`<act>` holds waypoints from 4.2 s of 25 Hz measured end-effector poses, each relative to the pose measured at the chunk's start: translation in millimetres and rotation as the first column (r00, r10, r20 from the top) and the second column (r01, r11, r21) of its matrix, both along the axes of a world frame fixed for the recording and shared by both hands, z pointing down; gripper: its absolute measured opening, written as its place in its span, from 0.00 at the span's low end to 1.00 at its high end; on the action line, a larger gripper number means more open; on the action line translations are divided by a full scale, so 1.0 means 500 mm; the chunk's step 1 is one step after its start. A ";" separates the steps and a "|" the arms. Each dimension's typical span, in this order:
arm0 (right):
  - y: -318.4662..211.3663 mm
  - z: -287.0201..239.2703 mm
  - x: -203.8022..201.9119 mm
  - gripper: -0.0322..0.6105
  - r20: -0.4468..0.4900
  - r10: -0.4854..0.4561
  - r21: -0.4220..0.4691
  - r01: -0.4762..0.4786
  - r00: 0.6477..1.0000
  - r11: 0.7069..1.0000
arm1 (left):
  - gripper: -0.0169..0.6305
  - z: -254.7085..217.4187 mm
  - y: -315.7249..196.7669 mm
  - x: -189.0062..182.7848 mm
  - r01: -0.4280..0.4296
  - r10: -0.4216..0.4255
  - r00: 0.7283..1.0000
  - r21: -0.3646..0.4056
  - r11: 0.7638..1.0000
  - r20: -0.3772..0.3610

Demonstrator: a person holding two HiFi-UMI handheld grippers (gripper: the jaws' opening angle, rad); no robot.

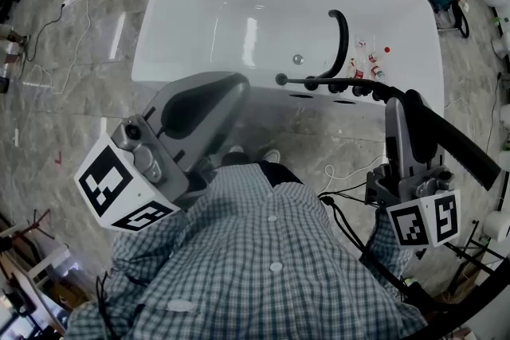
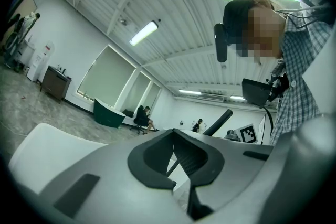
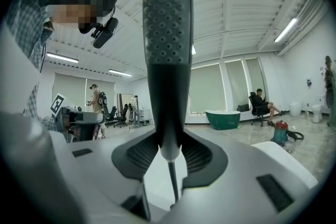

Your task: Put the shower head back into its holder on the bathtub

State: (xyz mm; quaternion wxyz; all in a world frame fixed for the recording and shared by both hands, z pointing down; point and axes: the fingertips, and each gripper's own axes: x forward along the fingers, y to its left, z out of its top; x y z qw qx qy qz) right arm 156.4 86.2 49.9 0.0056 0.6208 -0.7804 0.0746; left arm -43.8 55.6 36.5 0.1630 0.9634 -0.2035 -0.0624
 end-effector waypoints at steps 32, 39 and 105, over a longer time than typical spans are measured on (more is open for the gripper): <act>-0.073 0.135 -0.048 0.26 0.011 -0.100 -0.151 0.101 0.995 0.983 | 0.04 0.091 -0.029 0.007 0.008 -0.004 0.999 -0.093 0.996 0.043; -0.085 0.175 -0.055 0.26 0.012 -0.111 -0.188 0.111 0.994 0.976 | 0.04 0.125 -0.033 0.010 -0.002 0.008 0.999 -0.130 0.992 0.047; -0.200 0.559 -0.045 0.26 0.094 -0.120 -0.438 0.149 0.988 0.887 | 0.04 0.423 -0.129 0.047 0.046 -0.004 0.990 -0.307 0.951 0.138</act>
